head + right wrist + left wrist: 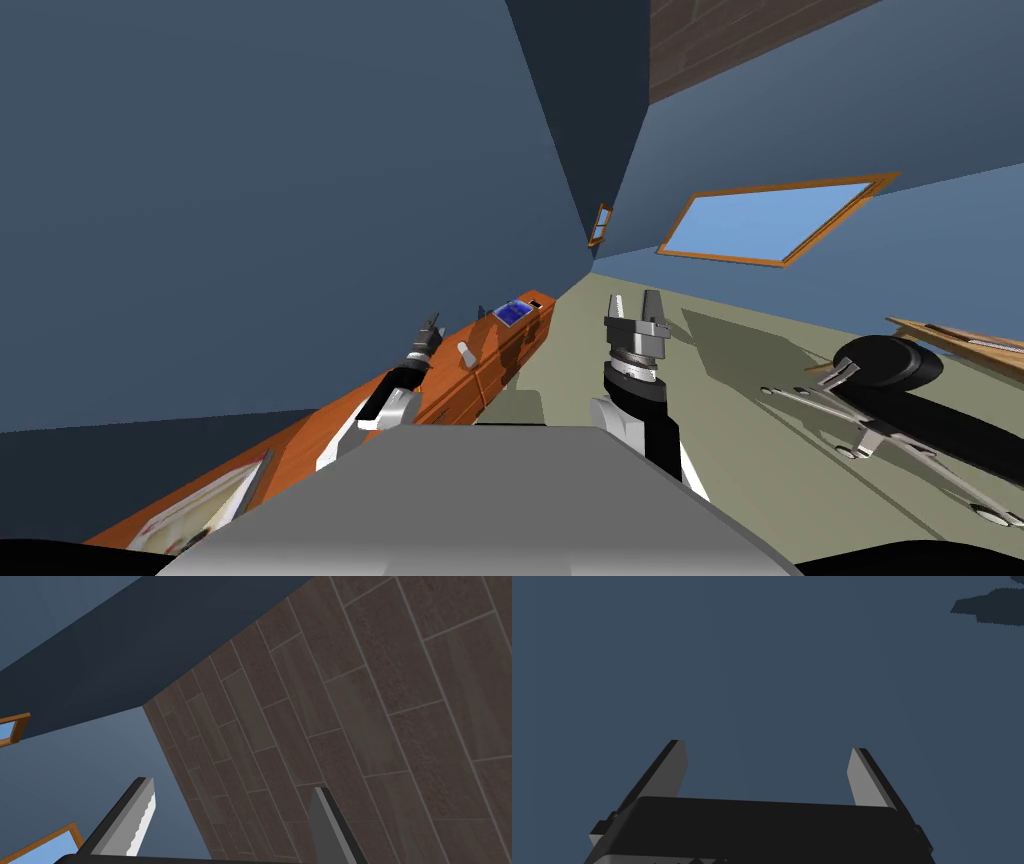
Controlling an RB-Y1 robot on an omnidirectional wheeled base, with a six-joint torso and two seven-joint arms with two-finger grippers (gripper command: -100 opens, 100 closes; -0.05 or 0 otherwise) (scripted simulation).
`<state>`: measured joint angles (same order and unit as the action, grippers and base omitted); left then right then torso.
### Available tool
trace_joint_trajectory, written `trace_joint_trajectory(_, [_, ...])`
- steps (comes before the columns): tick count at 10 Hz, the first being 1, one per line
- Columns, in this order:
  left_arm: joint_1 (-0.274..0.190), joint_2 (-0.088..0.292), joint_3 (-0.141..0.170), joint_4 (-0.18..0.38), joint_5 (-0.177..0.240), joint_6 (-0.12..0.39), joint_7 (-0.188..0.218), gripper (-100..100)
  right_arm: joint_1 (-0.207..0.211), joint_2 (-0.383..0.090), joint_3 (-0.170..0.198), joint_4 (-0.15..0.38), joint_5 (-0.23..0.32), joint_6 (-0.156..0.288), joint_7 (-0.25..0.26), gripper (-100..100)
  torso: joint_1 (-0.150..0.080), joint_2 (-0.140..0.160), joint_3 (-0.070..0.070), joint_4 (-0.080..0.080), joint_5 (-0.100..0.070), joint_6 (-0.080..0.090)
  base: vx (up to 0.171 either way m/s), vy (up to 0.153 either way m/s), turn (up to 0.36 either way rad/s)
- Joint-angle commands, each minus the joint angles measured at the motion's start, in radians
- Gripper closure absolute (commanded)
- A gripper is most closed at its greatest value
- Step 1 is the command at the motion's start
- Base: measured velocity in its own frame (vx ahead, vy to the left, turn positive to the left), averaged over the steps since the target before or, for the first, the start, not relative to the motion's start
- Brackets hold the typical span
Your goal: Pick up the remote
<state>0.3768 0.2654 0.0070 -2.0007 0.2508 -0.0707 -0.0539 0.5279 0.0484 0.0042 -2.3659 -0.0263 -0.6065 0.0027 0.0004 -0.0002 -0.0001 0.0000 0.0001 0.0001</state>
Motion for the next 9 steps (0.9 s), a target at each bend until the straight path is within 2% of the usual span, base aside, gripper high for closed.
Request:
trace_joint_trajectory(1, [-0.005, 0.033, -0.010, 0.044, 0.025, 0.050, -0.011, -100, 0.000, 0.000, 0.000, 0.000, 0.000, 0.000, 0.000, 0, 0.000, 0.000, 0.000, 0.000, 0.000, 0.000, 0.002, -0.001, -0.298])
trace_joint_trajectory(2, [-0.005, 0.033, -0.010, 0.044, 0.025, 0.068, -0.011, -100, 0.000, 0.000, 0.000, 0.000, 0.000, 0.000, 0.000, 0, 0.000, 0.000, 0.000, 0.000, 0.000, 0.000, 0.002, 0.006, -0.092])
trace_joint_trajectory(3, [-0.013, 0.054, -0.016, 0.078, 0.043, 0.104, -0.019, -100, 0.000, 0.000, 0.000, 0.000, 0.000, 0.000, 0.000, 0, 0.000, 0.000, 0.000, 0.000, 0.000, -0.001, 0.008, -0.001, -0.248])
trace_joint_trajectory(4, [-0.013, 0.054, -0.016, 0.078, 0.043, 0.112, -0.019, -100, 0.000, 0.000, 0.000, 0.000, 0.000, 0.000, 0.000, 0, 0.000, 0.000, 0.000, 0.000, 0.000, 0.000, 0.008, 0.006, -0.106])
trace_joint_trajectory(5, [-0.021, 0.076, -0.023, 0.115, 0.061, 0.154, -0.028, -100, 0.000, 0.000, 0.000, 0.000, 0.000, 0.000, 0.000, 0, 0.000, 0.000, 0.000, 0.000, 0.000, -0.001, 0.012, 0.001, -0.198])
trace_joint_trajectory(6, [-0.021, 0.076, -0.023, 0.115, 0.061, 0.157, -0.028, -100, 0.000, 0.000, 0.000, 0.000, 0.000, 0.000, 0.000, 0, 0.000, -0.001, 0.000, 0.000, 0.000, 0.000, 0.011, 0.005, -0.104])
trace_joint_trajectory(7, [-0.027, 0.098, -0.030, 0.152, 0.079, 0.193, -0.037, -100, 0.000, 0.000, 0.000, 0.000, 0.000, 0.000, 0.000, 0, 0.000, -0.001, 0.000, 0.000, 0.000, -0.001, 0.018, 0.003, -0.212])
trace_joint_trajectory(8, [-0.027, 0.098, -0.030, 0.152, 0.079, 0.202, -0.037, -100, 0.000, 0.000, 0.000, 0.000, 0.000, 0.000, 0.000, 0, 0.000, -0.001, -0.001, 0.000, 0.000, 0.000, 0.017, 0.008, -0.122])
trace_joint_trajectory(9, [-0.033, 0.119, -0.037, 0.187, 0.098, 0.245, -0.046, -100, 0.000, 0.000, 0.000, 0.000, 0.000, 0.000, 0.000, 0, 0.001, -0.001, -0.001, 0.000, 0.000, -0.001, 0.021, 0.005, -0.267])
